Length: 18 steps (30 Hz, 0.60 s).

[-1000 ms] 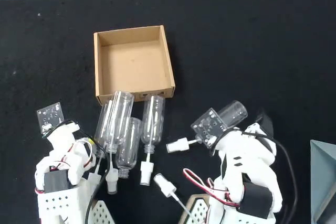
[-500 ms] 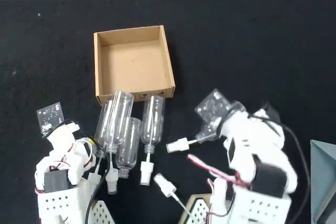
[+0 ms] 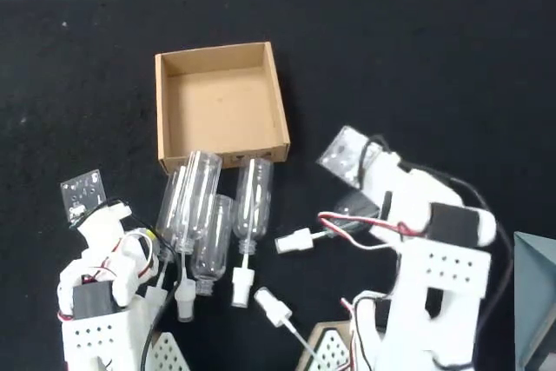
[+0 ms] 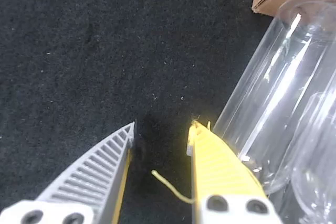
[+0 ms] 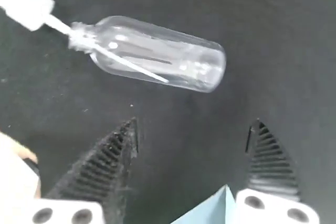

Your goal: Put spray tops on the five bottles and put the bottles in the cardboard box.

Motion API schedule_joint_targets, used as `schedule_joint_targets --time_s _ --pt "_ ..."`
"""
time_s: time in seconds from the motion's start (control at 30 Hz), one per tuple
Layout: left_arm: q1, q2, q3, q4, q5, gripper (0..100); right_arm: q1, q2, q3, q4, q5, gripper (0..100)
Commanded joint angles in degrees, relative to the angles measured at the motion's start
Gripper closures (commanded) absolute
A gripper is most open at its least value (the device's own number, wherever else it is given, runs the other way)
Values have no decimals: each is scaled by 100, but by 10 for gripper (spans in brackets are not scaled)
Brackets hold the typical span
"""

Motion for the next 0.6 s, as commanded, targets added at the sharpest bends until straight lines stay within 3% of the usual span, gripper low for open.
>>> schedule_joint_targets --time_s 0.0,0.13,0.57 --pt "31 -44 127 35 -53 848 -308 321 -391 62 369 704" --pt "31 -44 127 35 -53 848 -510 541 -374 62 791 702" --pt "31 -44 127 35 -53 848 -1284 1341 -347 -62 1134 701"
